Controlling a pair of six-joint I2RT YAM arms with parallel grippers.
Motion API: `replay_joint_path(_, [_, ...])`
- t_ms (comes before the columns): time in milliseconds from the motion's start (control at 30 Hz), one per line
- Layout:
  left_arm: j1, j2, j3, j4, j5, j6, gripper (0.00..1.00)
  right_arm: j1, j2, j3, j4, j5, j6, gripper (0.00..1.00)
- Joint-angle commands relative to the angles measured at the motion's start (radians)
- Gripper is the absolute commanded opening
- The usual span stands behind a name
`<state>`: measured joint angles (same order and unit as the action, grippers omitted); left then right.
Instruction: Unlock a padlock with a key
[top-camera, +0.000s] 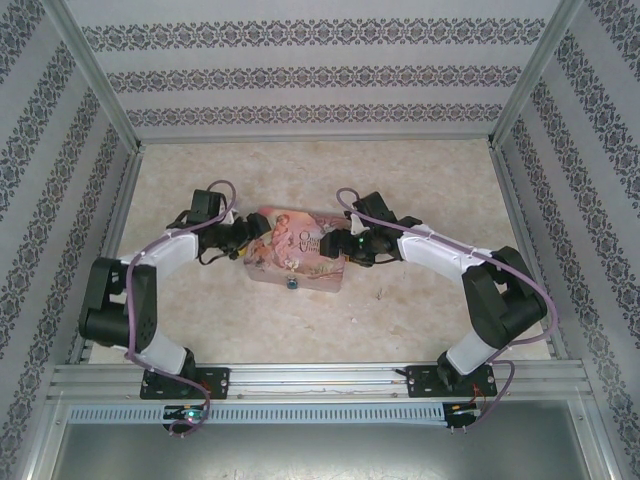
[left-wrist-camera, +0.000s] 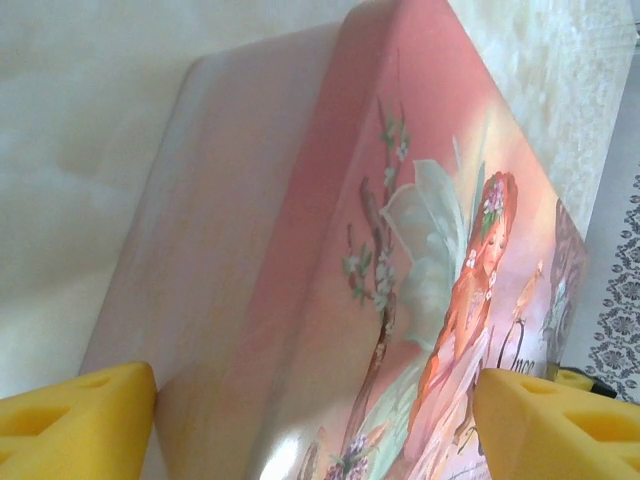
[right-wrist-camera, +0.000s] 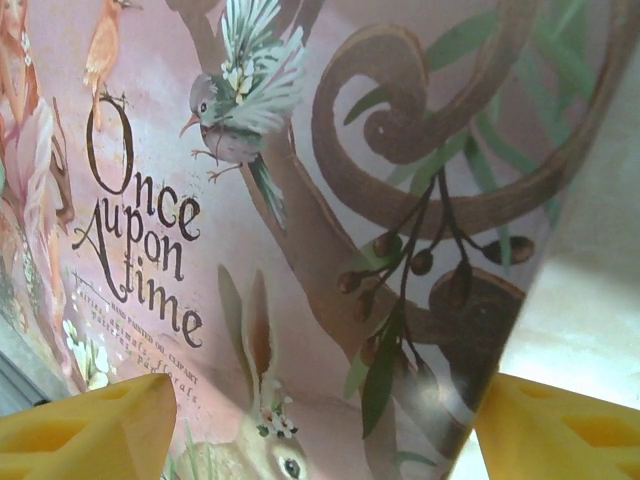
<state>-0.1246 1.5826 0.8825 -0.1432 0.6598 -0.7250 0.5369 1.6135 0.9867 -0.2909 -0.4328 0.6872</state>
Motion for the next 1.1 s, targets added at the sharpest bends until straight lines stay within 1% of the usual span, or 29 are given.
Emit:
replay_joint_path(0, [-0.051,0.066,0.079,0.079,0.141,0.036,0.81,0.005,0.03,0.033,0.152,-0.042,0.028,0.77])
replay_joint_path(200, [-0.055,0.178,0.197,0.079,0.14,0.047,0.82,-0.038,0.065,0.073,0.184,0.001,0.025,0.77])
replay_joint_path(467, [-0.054,0.32,0.371,0.054,0.146,0.074,0.81,-0.08,0.126,0.145,0.184,-0.004,0.005,0.77])
replay_joint_path(633, [-0.054,0.38,0.434,0.034,0.132,0.085,0.82,-0.098,0.148,0.169,0.178,0.01,-0.004,0.77])
replay_joint_path(733, [-0.055,0.383,0.443,0.032,0.118,0.088,0.83,-0.101,0.134,0.156,0.172,0.034,-0.005,0.78])
replay_joint_path(833, [-0.053,0.365,0.449,0.009,0.091,0.111,0.85,-0.107,0.108,0.14,0.145,0.068,-0.015,0.82])
replay_joint_path(967, [-0.036,0.315,0.439,-0.039,0.045,0.151,0.89,-0.127,0.043,0.108,0.069,0.159,-0.033,0.88])
replay_joint_path(1067, [-0.008,0.261,0.411,-0.06,0.021,0.163,0.9,-0.146,-0.02,0.092,-0.023,0.227,-0.064,0.89])
